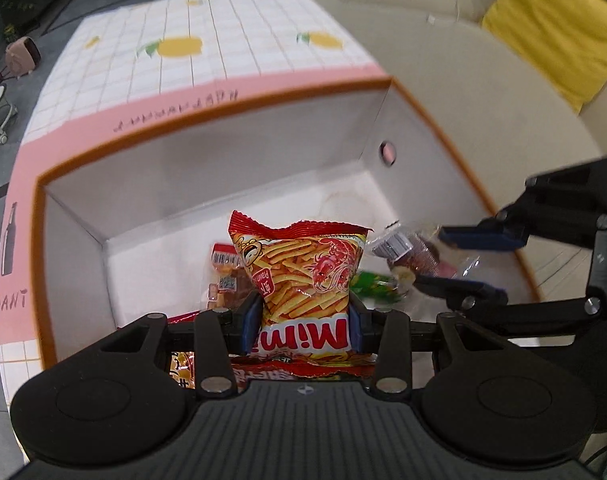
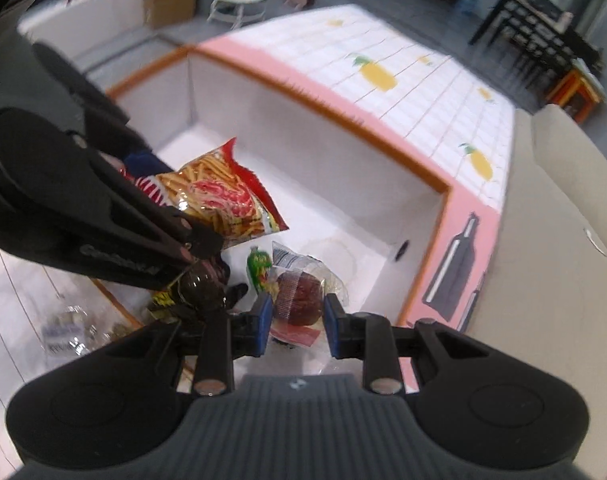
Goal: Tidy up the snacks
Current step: 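Carry both snacks over the orange box and lower them inside, then open both tools to release the snacks and withdraw from the box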
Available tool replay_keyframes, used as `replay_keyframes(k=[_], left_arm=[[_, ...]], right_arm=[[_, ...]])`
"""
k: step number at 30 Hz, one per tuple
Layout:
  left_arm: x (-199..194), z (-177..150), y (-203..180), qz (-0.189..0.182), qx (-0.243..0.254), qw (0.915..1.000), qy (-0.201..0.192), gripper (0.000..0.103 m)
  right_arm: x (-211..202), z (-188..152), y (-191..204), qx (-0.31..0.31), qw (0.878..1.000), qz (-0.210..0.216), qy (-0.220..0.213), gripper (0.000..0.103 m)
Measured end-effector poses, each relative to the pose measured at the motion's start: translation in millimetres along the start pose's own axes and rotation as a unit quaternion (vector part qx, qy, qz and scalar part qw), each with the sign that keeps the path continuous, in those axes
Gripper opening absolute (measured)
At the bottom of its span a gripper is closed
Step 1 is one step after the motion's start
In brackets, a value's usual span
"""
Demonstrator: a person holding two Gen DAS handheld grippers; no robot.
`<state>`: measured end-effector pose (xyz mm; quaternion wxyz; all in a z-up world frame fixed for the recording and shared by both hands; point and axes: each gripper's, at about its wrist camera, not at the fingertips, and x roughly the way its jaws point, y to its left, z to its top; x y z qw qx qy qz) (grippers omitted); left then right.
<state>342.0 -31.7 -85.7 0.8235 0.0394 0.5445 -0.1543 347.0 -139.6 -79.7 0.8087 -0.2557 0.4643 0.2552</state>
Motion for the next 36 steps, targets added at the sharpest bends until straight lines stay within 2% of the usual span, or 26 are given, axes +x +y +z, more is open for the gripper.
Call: replay_keyframes(k=[12,13,15,22,29,33,36], left_arm=[[40.7,14.0,14.8,-0.007,-0.023,0.9994,0.027,0.049],[42.2,13.5,14.5,-0.006,-0.021,0.9994,0.026,0.050],[43.0,12.9,13.6,-0.002,-0.017,0.9996,0.022,0.062],[36.0,10.6,12.1,0.003,-0.025,0.9997,0.008,0.072],[13.3,9.8,5.3,0.028,-0.011,0.9993,-0.022,0.074],[-9.2,6.1,-1.4,0.052,0.009,0.9963,-0.068,0.074],[-28.9,-0.8,-10.7,0.075,0.041,0.9903,-0.109,0.074]], right_arm=[[44.3,20.0,-2.2,-0.058,0.997,-0.025,0.053,0.025],[44.8,19.4,0.4,-0.063,0.996,-0.026,0.055,0.025],[46.6,18.7,4.5,-0.073,0.995,-0.029,0.058,0.025],[48.8,20.6,6.5,-0.080,0.994,-0.040,0.062,0.026],[35.0,19.0,7.2,-0.073,0.995,-0.041,0.050,0.043],[16.5,17.5,6.6,-0.056,0.997,-0.032,0.032,0.058],[0.6,15.1,5.0,-0.038,0.999,-0.029,0.018,0.061]])
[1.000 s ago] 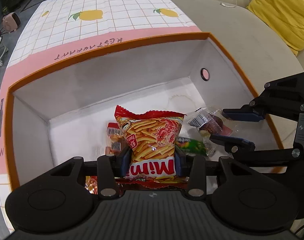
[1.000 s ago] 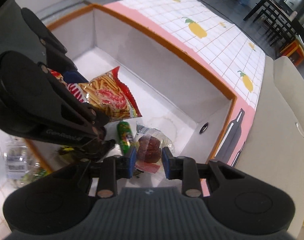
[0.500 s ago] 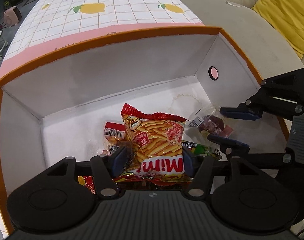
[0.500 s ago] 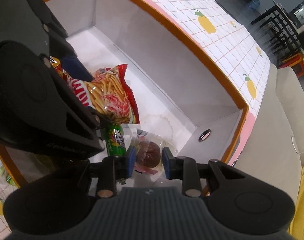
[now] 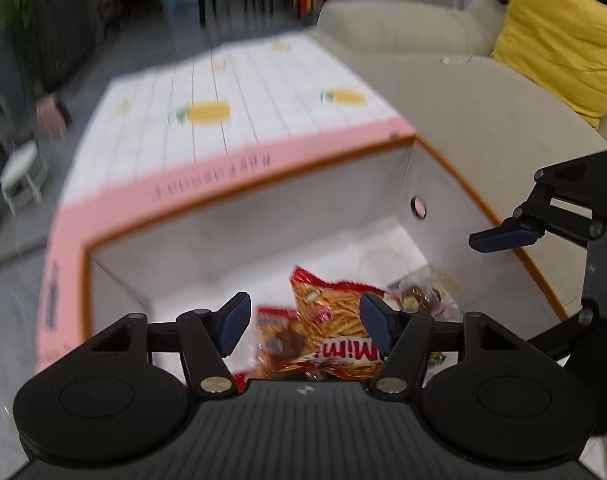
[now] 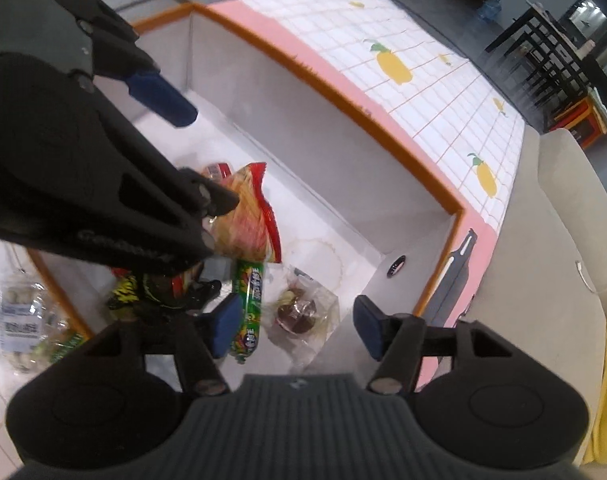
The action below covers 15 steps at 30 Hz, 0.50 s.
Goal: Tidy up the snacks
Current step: 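Open both tools to release the snacks and withdraw from the box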
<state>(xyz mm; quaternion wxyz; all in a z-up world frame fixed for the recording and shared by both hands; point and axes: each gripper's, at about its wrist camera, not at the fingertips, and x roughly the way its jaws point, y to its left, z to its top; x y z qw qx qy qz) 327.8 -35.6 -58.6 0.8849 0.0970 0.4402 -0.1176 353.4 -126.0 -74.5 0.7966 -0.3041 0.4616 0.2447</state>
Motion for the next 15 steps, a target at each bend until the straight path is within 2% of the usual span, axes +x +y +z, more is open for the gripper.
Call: replay_keyframes(k=[4,10,15], left_arm=[[-22.6,-4.8,-9.0,0.020,0.035,0.9989,-0.022,0.074],[-59.7,-17.2,-9.6,0.013,0.021,0.9976,-0.064,0.074],[-84.1,-35.6,-16.4,0.033,0.024,0.9947,-0.095,0.074]], right_arm=[[-20.0,-5.5,-4.0,0.039,0.999,0.006,-0.013,0.069],[-53.5,-24.6,-7.6,0.117,0.992,-0.001,-0.047,0.069],[-85.3,-52.0,5.0,0.161,0.982,-0.020,-0.100,0.069]])
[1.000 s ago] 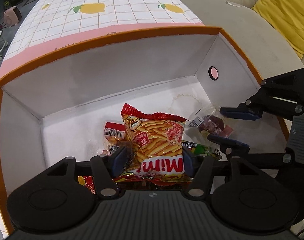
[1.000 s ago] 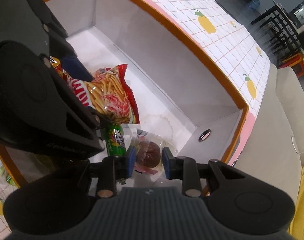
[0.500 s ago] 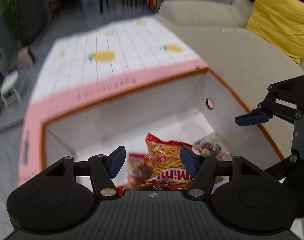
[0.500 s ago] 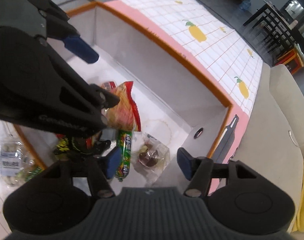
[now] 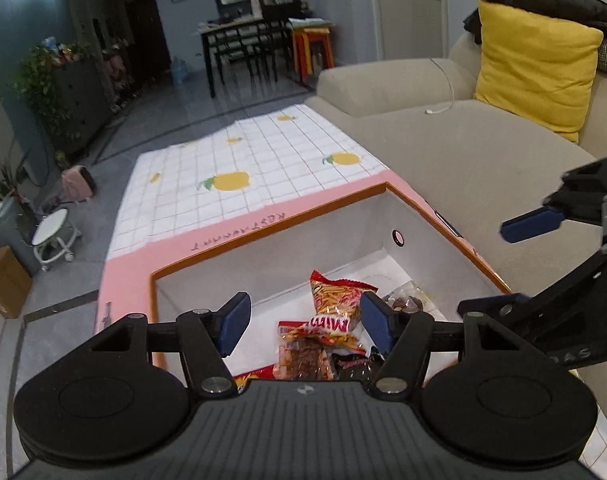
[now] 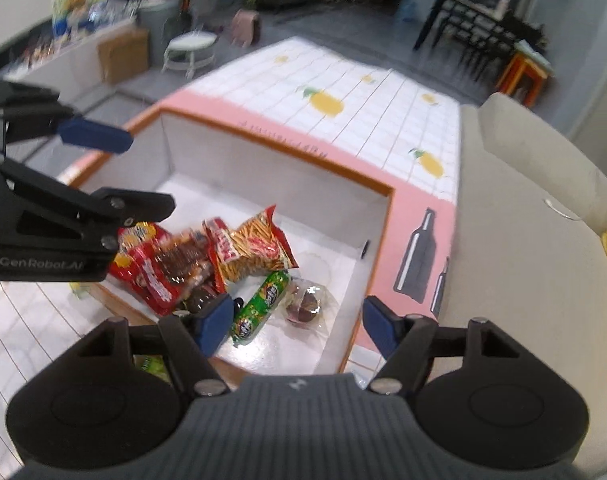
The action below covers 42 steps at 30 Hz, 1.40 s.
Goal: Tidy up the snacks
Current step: 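Open both tools to release the snacks and withdraw from the box, then move the left tool to the yogurt hawthorn ball pack while the right tool approaches the peanut packet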
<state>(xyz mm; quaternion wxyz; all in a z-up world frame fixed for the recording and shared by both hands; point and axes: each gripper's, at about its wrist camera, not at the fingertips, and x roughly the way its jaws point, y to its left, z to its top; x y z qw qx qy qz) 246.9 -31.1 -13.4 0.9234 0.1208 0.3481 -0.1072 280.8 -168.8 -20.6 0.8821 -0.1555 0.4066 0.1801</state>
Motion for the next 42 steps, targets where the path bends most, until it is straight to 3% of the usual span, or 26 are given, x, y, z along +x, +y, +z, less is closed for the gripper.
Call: replay_keyframes(k=[7,11,20,31,42], left_arm=[[-39.5,-24.0,-9.8,0.000,-0.020,0.9996,-0.021,0.074],[-60.7,-42.6,-14.1,-0.018,-0.060,0.9978,-0.022,0.080],[-89.2,-93.0,-36.2,-0.015,-0.081,0.9964,-0.019,0.081],[-83.7,-140.4,-41.9,-0.013,-0.138,0.9903,0.009,0.080],[-61.3,-167.9,-51.9,-0.009,-0.167,0.9845,0.054,0.081]], right_arm=[[-36.8,-36.7,9.7,0.064,0.997,0.003,-0.035,0.069],[-59.3,-63.0,21.8,0.081,0.995,-0.015,-0.060,0.069],[-90.2,-127.6,32.9,0.184,0.980,-0.013,-0.078,0.073],[-89.1,-181.4,55.0,0.185,0.980,-0.031,-0.068,0.073],[-58.7,-198.9,60.2,0.178,0.983,-0.022,-0.034,0.073]])
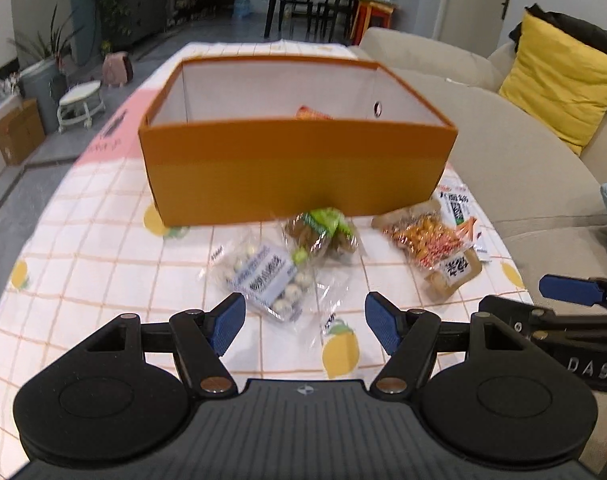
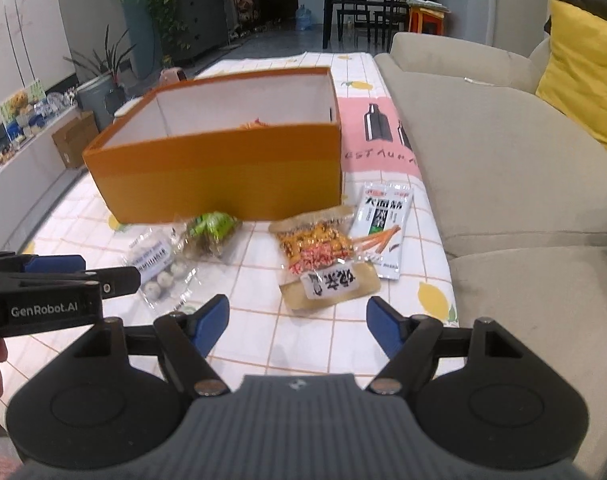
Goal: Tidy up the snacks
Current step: 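Move the left tool to the yogurt hawthorn ball pack while the right tool approaches the peanut packet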
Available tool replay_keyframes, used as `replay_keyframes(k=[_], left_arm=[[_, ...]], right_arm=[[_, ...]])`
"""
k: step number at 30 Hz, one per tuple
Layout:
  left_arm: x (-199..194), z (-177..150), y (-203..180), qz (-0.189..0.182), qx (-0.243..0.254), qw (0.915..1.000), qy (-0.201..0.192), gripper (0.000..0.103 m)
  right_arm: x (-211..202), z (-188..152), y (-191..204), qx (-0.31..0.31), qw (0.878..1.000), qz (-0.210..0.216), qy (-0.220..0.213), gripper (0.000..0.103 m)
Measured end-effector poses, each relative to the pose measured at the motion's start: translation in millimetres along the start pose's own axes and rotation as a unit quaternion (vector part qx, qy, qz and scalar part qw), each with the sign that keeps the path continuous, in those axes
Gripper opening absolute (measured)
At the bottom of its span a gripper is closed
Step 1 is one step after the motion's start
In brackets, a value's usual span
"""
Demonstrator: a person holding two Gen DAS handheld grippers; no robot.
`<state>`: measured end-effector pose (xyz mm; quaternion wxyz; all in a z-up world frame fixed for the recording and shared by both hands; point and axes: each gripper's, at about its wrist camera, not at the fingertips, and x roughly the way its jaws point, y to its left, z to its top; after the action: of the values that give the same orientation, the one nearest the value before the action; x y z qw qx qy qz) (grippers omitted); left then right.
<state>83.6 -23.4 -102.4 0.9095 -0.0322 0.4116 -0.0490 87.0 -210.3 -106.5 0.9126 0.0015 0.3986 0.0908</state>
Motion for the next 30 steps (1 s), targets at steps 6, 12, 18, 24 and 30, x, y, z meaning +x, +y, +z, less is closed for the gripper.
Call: replay_keyframes(k=[6,12,18,24,30], left_arm=[[15.3,0.6,7.2,0.008,-0.030,0.9994,0.014,0.084],[38.4,7.8,13.1,0.001,-0.073,0.9966,0.036,0.085],[58.5,13.9,12.7,0.010,-0.117,0.9917,0.052,0.085],[68.6,20.1,5.2,0.052,-0.147,0.9867,0.047,0.090],[85.8,27.4,8.1,0.090,-0.204,0.9711,0.085,0.091]], right_arm=[[16.4,-1.7,-1.6,-0.009,1.000,-0.003,0.013,0.073],[37.0,5.6,-5.6,-0.004,1.000,-0.005,0.024,0.073],[56.7,11.8,-9.6,0.000,0.999,-0.010,0.034,0.073],[73.3,18.9,-14.8,0.004,0.999,-0.017,0.040,0.074],[88.0,24.1,-19.2,0.002,0.999,-0.014,0.041,0.080]])
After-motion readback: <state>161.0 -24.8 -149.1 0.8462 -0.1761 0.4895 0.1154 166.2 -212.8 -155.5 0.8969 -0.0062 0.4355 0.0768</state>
